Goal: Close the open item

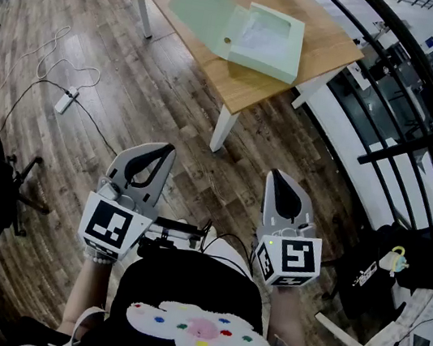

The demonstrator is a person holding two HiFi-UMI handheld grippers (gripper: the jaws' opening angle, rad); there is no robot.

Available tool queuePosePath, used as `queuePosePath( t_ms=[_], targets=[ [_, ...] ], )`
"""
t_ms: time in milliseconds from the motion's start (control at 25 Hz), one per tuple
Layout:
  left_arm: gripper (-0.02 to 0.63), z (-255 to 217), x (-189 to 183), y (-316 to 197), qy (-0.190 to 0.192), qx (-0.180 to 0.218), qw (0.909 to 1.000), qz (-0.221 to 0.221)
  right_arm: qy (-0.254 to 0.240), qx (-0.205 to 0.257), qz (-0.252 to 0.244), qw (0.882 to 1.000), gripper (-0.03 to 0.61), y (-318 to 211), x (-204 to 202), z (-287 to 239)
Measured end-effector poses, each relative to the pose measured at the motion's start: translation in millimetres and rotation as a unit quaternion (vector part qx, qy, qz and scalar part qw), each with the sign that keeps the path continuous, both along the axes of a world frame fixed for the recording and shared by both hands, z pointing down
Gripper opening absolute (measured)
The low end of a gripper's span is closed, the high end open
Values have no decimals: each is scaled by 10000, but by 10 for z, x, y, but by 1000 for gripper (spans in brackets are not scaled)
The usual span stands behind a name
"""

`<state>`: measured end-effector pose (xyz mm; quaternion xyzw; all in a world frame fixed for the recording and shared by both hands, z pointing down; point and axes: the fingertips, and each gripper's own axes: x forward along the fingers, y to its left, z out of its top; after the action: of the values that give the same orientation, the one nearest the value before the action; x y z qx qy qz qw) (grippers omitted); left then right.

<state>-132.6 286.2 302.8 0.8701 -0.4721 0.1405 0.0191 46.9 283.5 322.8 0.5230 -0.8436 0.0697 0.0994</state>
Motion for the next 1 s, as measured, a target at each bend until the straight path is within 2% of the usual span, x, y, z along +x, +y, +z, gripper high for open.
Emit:
queuePosePath(
  t_ms=[520, 1000],
  targets=[
    [6, -24, -39, 1, 124, -16, 9999, 74, -38, -15, 76, 10000, 8, 11, -48, 5],
    [6, -52, -289, 47, 122, 64, 9994, 304, -193, 41, 469, 9987, 8, 63, -218, -6]
  ],
)
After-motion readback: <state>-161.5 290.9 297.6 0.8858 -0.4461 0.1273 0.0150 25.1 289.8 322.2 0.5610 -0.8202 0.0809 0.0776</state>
